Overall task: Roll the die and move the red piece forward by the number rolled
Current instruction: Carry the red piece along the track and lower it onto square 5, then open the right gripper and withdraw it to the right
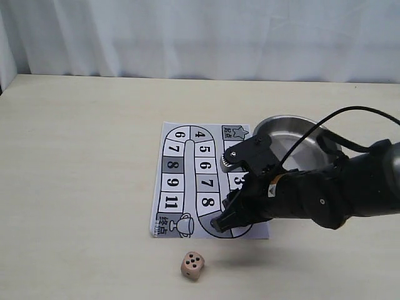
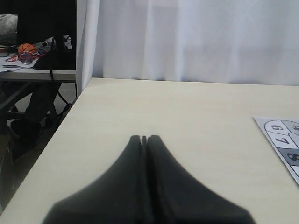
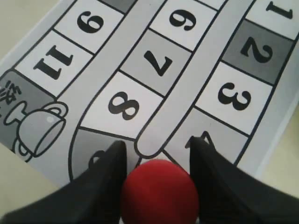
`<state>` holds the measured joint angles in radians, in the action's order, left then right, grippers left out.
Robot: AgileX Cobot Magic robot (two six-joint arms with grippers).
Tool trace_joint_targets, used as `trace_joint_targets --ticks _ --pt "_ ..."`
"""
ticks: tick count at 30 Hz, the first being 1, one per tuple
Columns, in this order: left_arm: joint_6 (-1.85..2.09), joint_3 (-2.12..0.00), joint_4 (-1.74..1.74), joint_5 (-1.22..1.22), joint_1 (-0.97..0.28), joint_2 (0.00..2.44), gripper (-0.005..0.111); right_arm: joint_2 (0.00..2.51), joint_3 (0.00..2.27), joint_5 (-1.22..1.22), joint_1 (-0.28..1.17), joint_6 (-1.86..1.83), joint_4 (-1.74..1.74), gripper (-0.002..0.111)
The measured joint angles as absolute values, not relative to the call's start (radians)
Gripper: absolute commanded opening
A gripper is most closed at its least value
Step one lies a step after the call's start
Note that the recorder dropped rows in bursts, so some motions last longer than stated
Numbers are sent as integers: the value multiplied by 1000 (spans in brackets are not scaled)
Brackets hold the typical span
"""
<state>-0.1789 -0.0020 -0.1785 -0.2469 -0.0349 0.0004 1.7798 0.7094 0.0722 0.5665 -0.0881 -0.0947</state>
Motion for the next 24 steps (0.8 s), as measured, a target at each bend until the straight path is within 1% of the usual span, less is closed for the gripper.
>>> trace_joint_targets --ticks 2,4,6,7,8,9,10,11,13,17,19,21,22,24 --pt "-179 -2 -179 -247 -35 0 0 1808 709 99 563 -88 -95 7" --pt "-179 -2 -179 -247 -35 0 0 1817 711 121 561 -88 -95 16" --pt "-179 -2 -179 -247 -35 0 0 1818 711 124 561 -88 -95 27" --pt "-179 -2 -179 -247 -35 0 0 1818 711 124 561 -88 -95 38" --pt "-179 -2 -179 -247 -35 0 0 1818 711 124 561 -88 -95 43" --pt "-179 -2 -179 -247 -35 0 0 1816 711 124 561 -86 -95 52" --pt "-179 -2 -179 -247 -35 0 0 1812 711 114 561 -74 -95 54" --pt "-179 -2 -179 -247 -35 0 0 1809 709 109 561 -70 -95 59" --pt "-179 -2 -179 -247 -35 0 0 1789 708 98 561 -68 -95 63" --pt "-179 -2 -179 -247 -35 0 0 1731 708 98 561 -66 -95 63" --pt "-179 -2 -179 -247 -35 0 0 1710 708 96 561 -66 -109 61" --pt "-179 -2 -179 -247 -35 0 0 1686 708 80 554 -66 -155 49" --pt "-179 -2 -179 -247 -35 0 0 1678 708 70 548 -66 -171 39" --pt "-179 -2 -179 -247 -35 0 0 1657 708 38 510 -64 -191 30"
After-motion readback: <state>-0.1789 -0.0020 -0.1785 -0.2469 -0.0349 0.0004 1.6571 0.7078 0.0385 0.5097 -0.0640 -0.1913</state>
